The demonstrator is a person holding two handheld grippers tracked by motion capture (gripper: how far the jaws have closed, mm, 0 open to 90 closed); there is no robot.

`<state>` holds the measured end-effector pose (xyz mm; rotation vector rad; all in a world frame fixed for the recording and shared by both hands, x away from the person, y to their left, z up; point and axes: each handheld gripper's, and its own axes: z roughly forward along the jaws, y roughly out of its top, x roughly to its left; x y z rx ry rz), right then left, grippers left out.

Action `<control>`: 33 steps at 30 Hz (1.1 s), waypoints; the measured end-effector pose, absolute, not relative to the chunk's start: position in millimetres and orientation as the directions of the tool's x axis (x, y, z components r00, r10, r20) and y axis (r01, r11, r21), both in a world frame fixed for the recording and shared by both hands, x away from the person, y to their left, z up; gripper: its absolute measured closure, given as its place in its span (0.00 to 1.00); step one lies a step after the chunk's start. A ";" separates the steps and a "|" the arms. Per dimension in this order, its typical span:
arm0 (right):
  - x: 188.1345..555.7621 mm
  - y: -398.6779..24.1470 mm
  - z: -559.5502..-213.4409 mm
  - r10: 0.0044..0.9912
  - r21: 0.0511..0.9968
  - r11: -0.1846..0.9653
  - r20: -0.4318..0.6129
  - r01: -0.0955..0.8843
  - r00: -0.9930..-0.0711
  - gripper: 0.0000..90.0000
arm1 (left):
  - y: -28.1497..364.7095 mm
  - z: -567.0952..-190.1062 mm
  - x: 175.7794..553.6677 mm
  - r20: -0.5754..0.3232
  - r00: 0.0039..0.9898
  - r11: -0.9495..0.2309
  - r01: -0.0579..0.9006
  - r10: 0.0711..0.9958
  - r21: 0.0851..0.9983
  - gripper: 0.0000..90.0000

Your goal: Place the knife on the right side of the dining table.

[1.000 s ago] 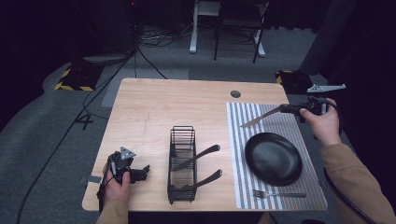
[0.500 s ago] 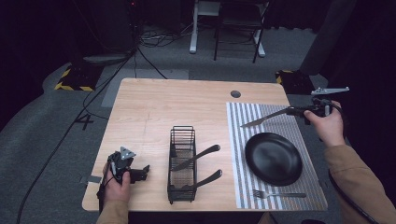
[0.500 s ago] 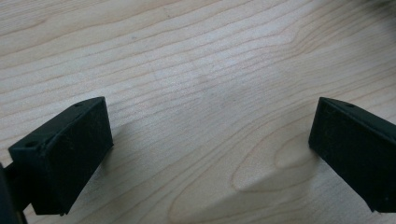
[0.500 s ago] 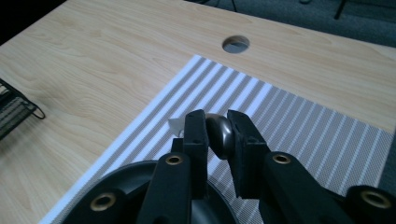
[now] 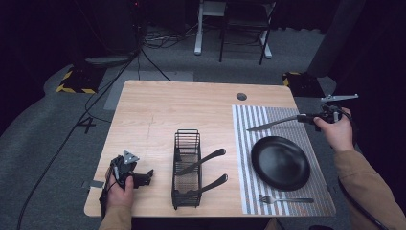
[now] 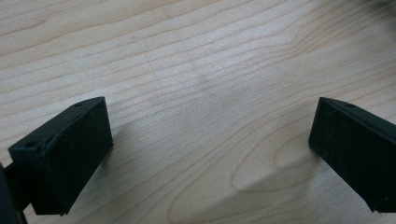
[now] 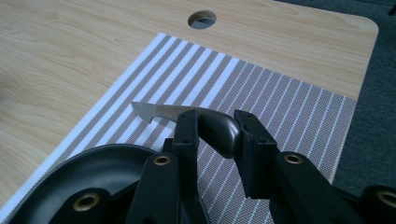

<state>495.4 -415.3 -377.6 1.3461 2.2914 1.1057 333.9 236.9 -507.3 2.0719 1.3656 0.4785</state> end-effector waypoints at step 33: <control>509.2 -439.5 -425.3 0.895 0.626 0.275 0.110 0.730 -0.432 0.72 | 236.9 -507.3 333.9 -0.029 0.404 -0.287 0.696 0.914 0.659 0.00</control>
